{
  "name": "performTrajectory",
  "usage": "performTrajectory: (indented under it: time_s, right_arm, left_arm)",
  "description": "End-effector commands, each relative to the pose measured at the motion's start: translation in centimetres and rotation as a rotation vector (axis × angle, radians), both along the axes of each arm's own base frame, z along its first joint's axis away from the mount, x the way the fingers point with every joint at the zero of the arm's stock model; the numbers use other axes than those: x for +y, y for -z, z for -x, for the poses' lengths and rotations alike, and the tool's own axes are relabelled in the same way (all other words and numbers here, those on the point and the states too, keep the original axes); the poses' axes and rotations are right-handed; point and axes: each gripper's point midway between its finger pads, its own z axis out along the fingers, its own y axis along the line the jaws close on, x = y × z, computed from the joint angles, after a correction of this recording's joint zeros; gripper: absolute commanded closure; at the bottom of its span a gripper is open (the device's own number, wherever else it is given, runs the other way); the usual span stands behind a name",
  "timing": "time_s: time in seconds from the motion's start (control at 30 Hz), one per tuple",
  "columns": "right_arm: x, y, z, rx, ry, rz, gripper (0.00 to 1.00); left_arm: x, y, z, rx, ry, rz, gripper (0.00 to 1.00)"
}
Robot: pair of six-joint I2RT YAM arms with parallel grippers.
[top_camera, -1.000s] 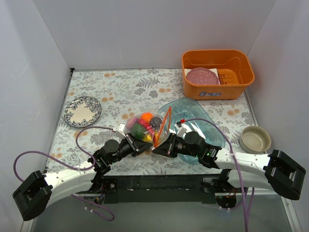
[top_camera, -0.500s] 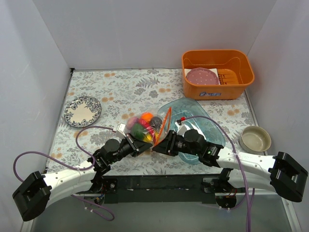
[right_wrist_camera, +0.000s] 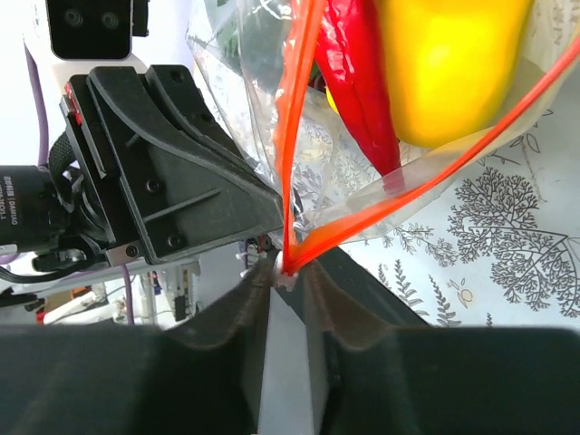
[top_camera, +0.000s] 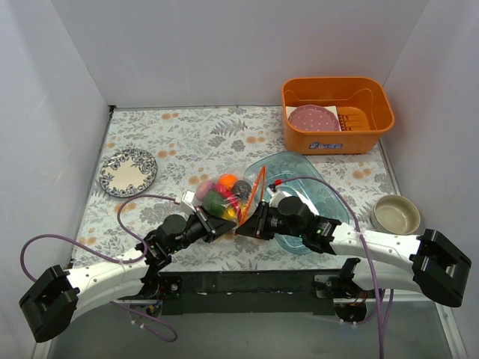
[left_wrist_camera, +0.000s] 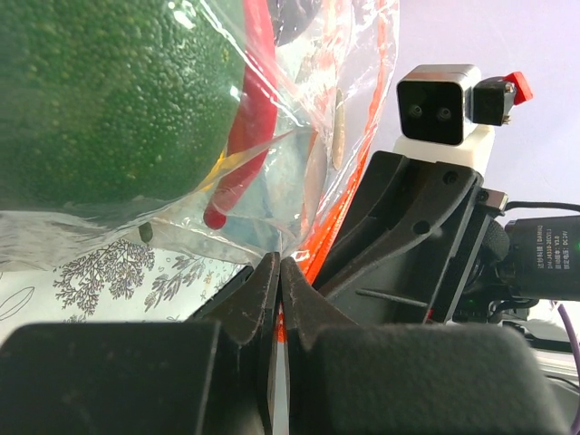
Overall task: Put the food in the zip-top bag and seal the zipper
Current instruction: Zip the zipper food storage bag at the center of the board.
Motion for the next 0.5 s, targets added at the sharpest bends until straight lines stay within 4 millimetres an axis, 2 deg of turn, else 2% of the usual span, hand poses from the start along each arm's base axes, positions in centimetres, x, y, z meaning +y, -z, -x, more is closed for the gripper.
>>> performTrajectory:
  time_s: [0.0,0.1,0.47]
  right_arm:
    - [0.6,-1.8,-0.4,-0.032,0.003,-0.037,0.83]
    - [0.4,-1.6,-0.2,-0.025,0.003,-0.041,0.91]
    - [-0.6,-1.8,-1.9,-0.065,0.095,-0.063,0.92]
  left_arm:
    - [-0.3,-2.1,-0.5,0.076,-0.041,0.101,1.0]
    - [-0.3,-2.1,-0.4,0.078,-0.038,0.1,1.0]
    - [-0.1,-1.5,0.7,0.083,0.008,0.082,1.0]
